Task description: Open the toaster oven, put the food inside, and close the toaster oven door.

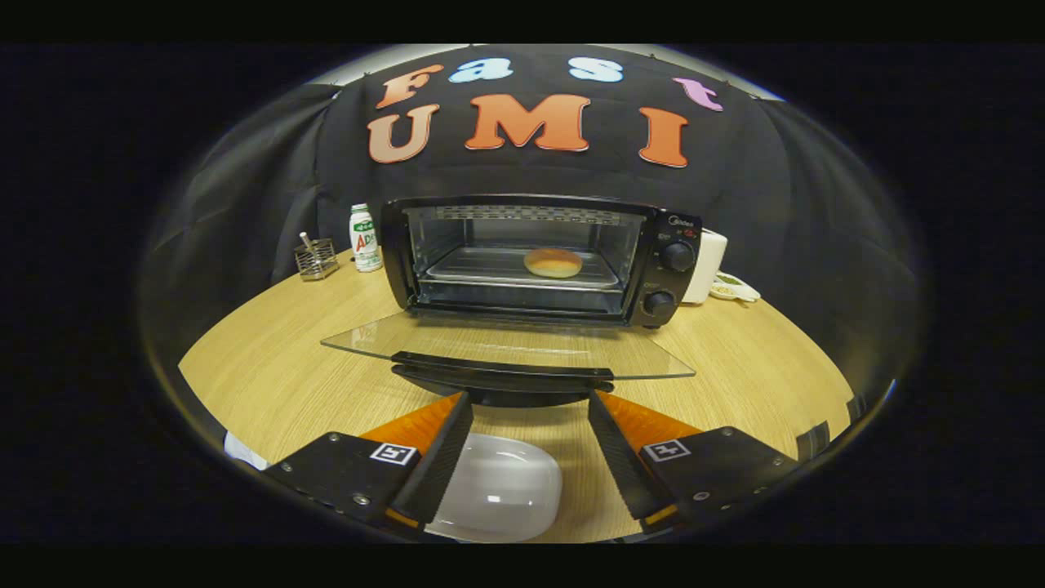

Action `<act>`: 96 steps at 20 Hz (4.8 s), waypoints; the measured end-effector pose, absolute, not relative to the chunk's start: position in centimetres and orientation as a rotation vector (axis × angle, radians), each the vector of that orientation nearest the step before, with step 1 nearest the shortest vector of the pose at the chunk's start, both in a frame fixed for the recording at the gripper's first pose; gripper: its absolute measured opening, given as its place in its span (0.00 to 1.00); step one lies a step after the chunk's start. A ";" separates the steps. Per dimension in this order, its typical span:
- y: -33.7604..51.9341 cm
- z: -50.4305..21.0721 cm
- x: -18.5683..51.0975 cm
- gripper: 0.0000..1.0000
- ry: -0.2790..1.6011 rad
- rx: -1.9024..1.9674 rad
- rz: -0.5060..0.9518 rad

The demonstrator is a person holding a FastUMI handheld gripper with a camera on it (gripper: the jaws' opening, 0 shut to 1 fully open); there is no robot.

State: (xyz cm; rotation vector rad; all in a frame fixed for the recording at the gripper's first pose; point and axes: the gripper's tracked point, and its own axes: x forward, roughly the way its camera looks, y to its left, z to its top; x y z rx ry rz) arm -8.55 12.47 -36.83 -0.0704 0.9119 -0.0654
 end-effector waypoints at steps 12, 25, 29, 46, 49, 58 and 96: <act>13.0 -33.8 -3.9 0.88 0.719 -0.094 -0.034; 14.3 -36.5 0.5 0.86 0.702 -0.071 0.017; 13.7 -35.9 2.4 0.86 0.677 -0.051 -0.011; 11.4 -33.9 8.6 0.86 0.563 -0.095 -0.057; 11.5 -31.1 7.5 0.86 0.508 -0.107 -0.025; 10.2 -16.1 5.4 0.87 0.206 -0.145 0.044; 18.5 0.4 -7.3 0.98 -0.010 -0.109 0.204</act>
